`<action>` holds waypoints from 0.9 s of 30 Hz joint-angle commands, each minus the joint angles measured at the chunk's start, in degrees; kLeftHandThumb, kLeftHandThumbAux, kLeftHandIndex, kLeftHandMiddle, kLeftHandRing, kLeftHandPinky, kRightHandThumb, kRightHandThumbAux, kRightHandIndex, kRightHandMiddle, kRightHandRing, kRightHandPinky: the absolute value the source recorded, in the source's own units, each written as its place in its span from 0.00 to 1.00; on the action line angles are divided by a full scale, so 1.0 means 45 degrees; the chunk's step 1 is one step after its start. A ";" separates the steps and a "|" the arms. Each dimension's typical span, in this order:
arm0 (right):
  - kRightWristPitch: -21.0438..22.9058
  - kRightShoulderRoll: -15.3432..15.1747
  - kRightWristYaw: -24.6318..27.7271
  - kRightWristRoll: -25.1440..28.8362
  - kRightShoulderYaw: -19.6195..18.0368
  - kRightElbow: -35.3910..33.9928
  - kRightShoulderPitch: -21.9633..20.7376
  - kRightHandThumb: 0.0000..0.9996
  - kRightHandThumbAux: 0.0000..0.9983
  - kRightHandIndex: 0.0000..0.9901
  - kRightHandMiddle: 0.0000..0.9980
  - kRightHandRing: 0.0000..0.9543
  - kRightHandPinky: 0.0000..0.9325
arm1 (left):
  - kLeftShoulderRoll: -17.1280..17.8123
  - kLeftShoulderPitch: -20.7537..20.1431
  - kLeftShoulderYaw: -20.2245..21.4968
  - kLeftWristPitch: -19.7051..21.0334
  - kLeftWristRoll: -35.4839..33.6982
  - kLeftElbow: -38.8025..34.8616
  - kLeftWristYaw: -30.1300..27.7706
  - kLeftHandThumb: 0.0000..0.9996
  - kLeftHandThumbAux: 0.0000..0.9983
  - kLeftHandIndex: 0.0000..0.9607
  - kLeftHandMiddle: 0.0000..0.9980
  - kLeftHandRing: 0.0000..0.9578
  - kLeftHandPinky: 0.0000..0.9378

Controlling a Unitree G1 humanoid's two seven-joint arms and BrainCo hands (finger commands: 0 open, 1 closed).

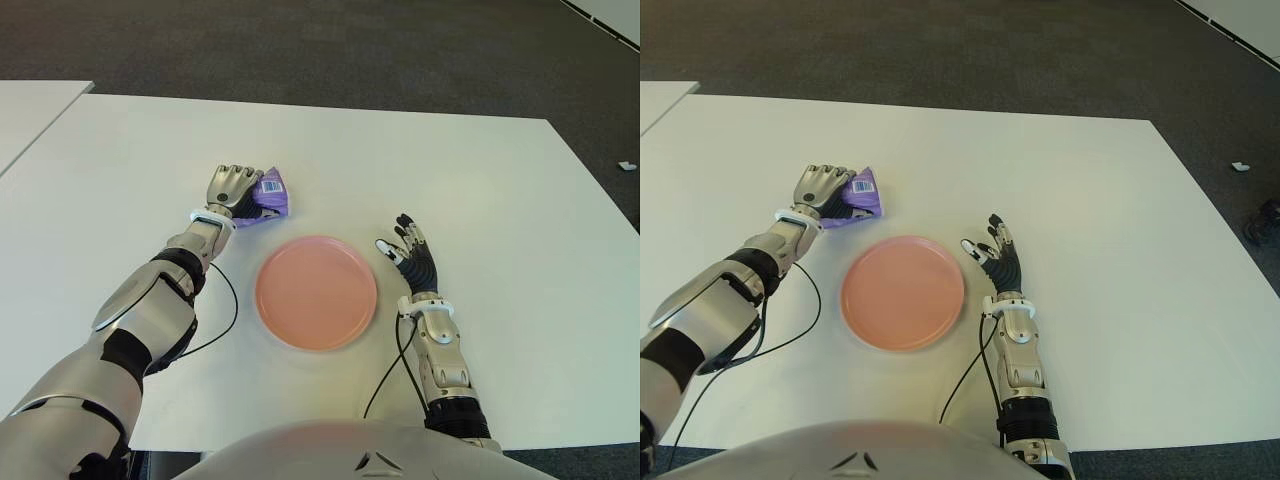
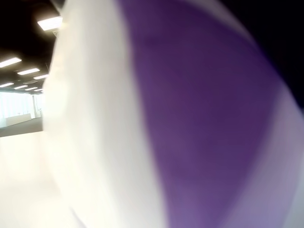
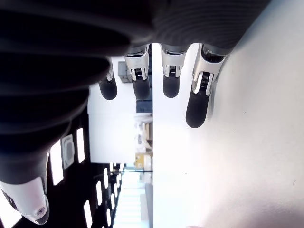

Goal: Put the tissue paper into the plate.

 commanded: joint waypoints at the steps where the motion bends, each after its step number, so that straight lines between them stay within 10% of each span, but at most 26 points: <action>1: 0.0728 0.0049 -0.0018 0.0124 0.0018 0.0576 0.0462 0.01 0.64 0.00 0.00 0.00 0.03 | -0.0208 0.0279 0.0234 -0.0636 -0.0145 -0.0021 0.0297 0.85 0.67 0.41 0.54 0.87 0.86; 16: 0.0655 -0.0004 -0.0049 0.0101 -0.0038 0.0755 0.0359 0.02 0.64 0.00 0.00 0.00 0.03 | 0.0646 -0.0903 0.1769 -0.3830 -0.0893 -0.1933 0.1771 0.85 0.67 0.42 0.55 0.87 0.86; 27: 0.0434 -0.0026 -0.0036 0.0134 -0.0090 0.1173 0.0192 0.02 0.65 0.00 0.00 0.00 0.03 | 0.1443 0.0445 0.3111 -0.6653 -0.1982 -0.6248 0.0589 0.85 0.67 0.42 0.54 0.88 0.89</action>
